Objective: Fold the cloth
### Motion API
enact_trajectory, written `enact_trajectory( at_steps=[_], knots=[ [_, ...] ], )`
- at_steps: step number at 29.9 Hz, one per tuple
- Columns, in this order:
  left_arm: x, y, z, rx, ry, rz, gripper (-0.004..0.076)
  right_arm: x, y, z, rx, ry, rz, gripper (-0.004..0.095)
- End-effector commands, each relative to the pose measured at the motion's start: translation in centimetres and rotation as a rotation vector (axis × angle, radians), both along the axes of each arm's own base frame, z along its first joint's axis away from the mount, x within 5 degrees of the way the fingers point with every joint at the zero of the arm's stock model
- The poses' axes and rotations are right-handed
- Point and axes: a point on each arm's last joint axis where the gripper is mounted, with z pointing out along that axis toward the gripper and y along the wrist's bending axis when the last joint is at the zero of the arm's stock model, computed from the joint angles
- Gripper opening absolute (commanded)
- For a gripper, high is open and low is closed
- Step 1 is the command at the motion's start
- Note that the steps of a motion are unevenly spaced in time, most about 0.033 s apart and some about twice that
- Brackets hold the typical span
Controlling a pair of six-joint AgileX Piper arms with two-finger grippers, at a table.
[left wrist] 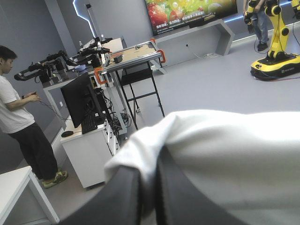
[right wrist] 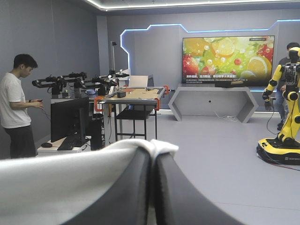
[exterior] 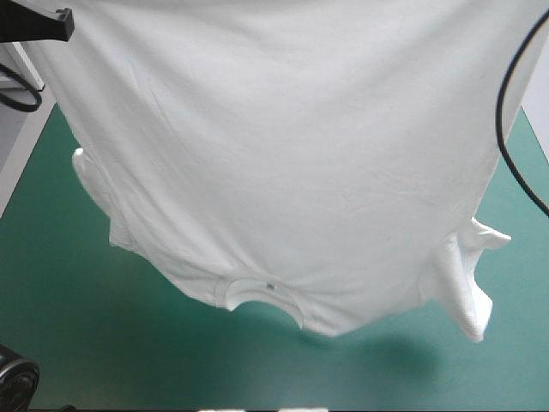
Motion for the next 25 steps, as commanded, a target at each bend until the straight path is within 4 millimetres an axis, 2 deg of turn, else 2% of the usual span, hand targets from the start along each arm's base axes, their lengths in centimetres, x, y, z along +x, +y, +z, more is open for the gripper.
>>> enact_trajectory(
  at_steps=[1,3,6,8,10,16,19,21,25],
  knots=[
    [1.5,-0.7,0.7,-0.018,-0.106,-0.024,-0.0009,3.4,0.6,0.3,0.016,-0.083,0.014,-0.0015],
    [3.6,-1.2,0.0,-0.040,-0.084,-0.054,-0.0009,5.6,1.1,-0.1,0.032,-0.088,0.041,-0.0015],
    [7.4,-0.8,-1.3,-0.109,-0.057,-0.099,-0.0009,8.8,1.9,-0.7,0.066,-0.113,0.082,-0.0015],
    [9.4,0.2,-1.8,-0.209,-0.058,-0.156,-0.0009,10.3,2.3,-0.8,0.096,-0.158,0.108,-0.0015],
    [10.5,1.4,-1.7,-0.276,-0.088,-0.211,-0.0009,10.8,2.3,-0.5,0.113,-0.218,0.113,-0.0015],
    [9.8,4.3,0.0,-0.296,-0.241,-0.213,-0.0009,9.5,2.1,0.4,0.088,-0.276,0.100,-0.0015],
    [9.3,5.0,0.2,-0.258,-0.251,-0.184,-0.0009,9.2,2.1,0.4,0.071,-0.264,0.095,-0.0015],
    [9.8,5.0,-0.3,-0.206,-0.221,-0.176,-0.0009,9.4,2.1,0.0,0.058,-0.223,0.093,-0.0015],
    [13.0,5.0,-3.1,-0.167,-0.046,-0.185,-0.0009,12.0,2.6,-2.1,0.020,-0.044,0.095,-0.0015]
  ],
)
